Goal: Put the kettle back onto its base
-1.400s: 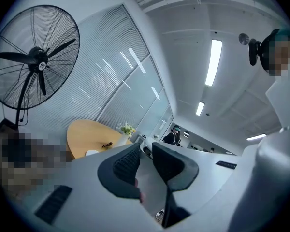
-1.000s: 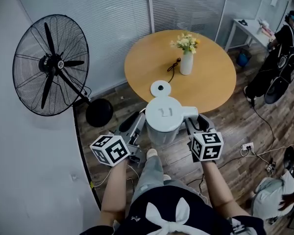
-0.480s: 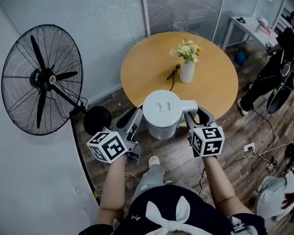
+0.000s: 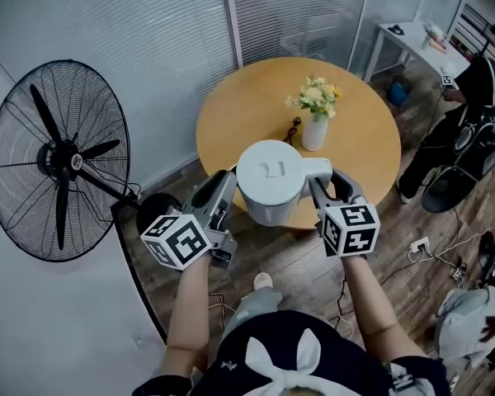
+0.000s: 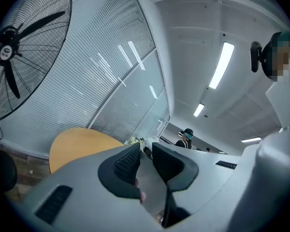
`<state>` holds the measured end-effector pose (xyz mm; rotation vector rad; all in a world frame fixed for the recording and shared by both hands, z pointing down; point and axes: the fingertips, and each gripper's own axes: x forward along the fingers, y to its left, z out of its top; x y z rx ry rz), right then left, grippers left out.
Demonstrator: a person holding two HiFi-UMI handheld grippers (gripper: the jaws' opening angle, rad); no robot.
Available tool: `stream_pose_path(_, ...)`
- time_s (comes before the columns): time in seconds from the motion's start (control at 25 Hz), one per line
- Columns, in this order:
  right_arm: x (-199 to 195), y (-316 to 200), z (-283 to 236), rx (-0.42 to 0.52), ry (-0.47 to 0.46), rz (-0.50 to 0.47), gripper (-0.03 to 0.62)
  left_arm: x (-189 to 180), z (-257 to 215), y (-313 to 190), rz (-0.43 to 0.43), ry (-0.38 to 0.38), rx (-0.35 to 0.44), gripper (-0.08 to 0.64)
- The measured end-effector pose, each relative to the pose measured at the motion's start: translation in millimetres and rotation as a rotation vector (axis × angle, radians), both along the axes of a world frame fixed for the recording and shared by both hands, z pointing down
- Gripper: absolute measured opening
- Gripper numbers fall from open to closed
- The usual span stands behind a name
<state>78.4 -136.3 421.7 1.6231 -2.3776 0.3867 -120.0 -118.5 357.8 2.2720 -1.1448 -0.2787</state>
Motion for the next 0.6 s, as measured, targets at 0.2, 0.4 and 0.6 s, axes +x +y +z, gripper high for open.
stream_pose_path(0.2, -8, -27, -3, 0.007, 0.000, 0.035, 0.167, -9, -3, -32, 0.021, 0.012, 0.015, 0.089)
stream_pose_path(0.4, -10, -45, -13, 0.036, 0.010, 0.067, 0.167, -11, -13, -56, 0.051, 0.023, 0.043, 0.089)
stream_pose_path(0.6, -7, -62, -16, 0.041, 0.016, 0.081, 0.167, -9, -16, -77, 0.069, 0.019, 0.054, 0.089)
